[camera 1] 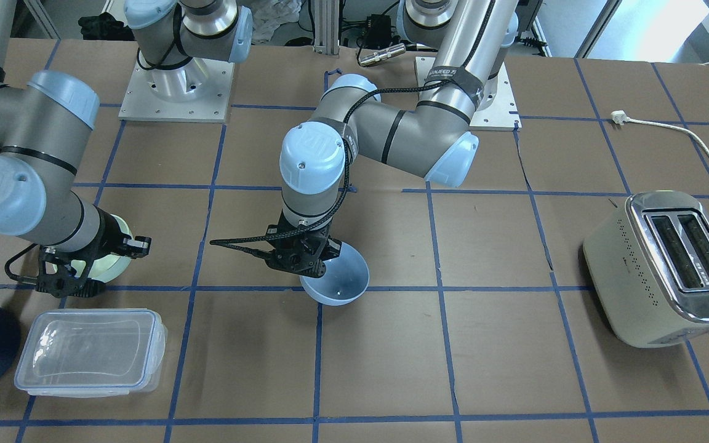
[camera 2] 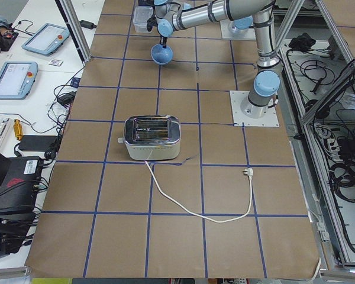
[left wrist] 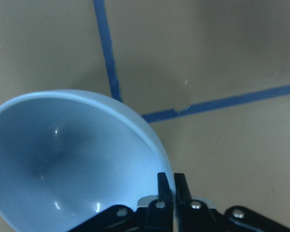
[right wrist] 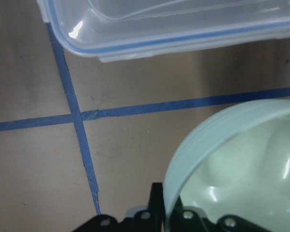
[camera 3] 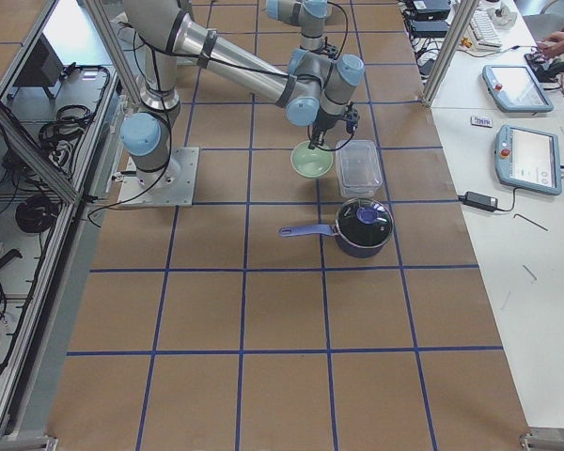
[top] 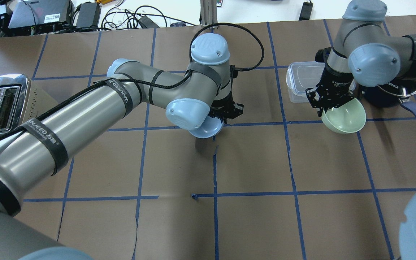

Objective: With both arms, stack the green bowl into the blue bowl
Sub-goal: 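Carry blue bowl to table center with left gripper while right lifts green bowl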

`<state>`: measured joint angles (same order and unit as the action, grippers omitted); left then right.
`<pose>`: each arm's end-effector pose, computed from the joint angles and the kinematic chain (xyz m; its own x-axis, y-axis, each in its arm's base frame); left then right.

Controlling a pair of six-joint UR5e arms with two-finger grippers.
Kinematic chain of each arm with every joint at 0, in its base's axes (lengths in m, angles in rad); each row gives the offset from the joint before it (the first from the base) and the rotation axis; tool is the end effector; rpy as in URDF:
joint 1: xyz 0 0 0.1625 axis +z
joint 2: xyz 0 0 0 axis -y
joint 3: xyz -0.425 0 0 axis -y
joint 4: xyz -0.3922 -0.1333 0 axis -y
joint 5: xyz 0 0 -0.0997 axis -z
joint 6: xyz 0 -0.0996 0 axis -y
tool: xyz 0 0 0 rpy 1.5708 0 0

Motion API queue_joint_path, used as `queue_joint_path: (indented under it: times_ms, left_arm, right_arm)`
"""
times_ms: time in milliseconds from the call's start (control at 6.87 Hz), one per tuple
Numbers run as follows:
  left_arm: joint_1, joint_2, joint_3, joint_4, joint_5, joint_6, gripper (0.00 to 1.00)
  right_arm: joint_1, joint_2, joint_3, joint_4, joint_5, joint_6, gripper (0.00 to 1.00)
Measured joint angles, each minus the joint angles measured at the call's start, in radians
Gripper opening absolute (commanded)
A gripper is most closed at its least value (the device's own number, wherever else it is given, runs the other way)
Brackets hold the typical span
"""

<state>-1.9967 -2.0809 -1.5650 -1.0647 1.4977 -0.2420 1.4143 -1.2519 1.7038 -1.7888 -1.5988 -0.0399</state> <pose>-0.3969 -0.5346 0.2447 -0.9807 0.1819 0.0713 0.1835 0.9829 0.0158 0.0416 -0.5735 0.2749 -0.9937 0.1109 0.0180 0.1121 0.9661 0.2327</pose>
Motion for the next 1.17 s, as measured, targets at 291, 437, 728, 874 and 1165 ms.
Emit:
queue_joint_path:
  times_ms: [291, 437, 728, 874, 1165]
  left_arm:
    - [-0.018, -0.036, 0.02, 0.002, 0.011, -0.001, 1.0]
    - [-0.023, -0.043, 0.017, 0.002, 0.014, -0.009, 1.0]
    - [-0.024, -0.008, 0.019, -0.001, 0.015, -0.022, 1.0]
    - [-0.017, 0.034, 0.022, -0.019, 0.016, -0.02, 1.0]
    - [0.026, 0.148, 0.029, -0.126, 0.035, -0.014, 1.0]
  right_arm:
    - [0.0, 0.002, -0.005, 0.002, -0.006, 0.001, 0.0]
    - [0.0, 0.003, -0.006, 0.001, -0.008, 0.002, 0.0]
    - [0.0, 0.004, -0.007, 0.0, -0.007, 0.003, 0.0]
    - [0.001, 0.003, -0.008, 0.0, -0.006, 0.005, 0.0]
    - [0.004, 0.001, -0.022, 0.001, -0.006, 0.008, 0.0]
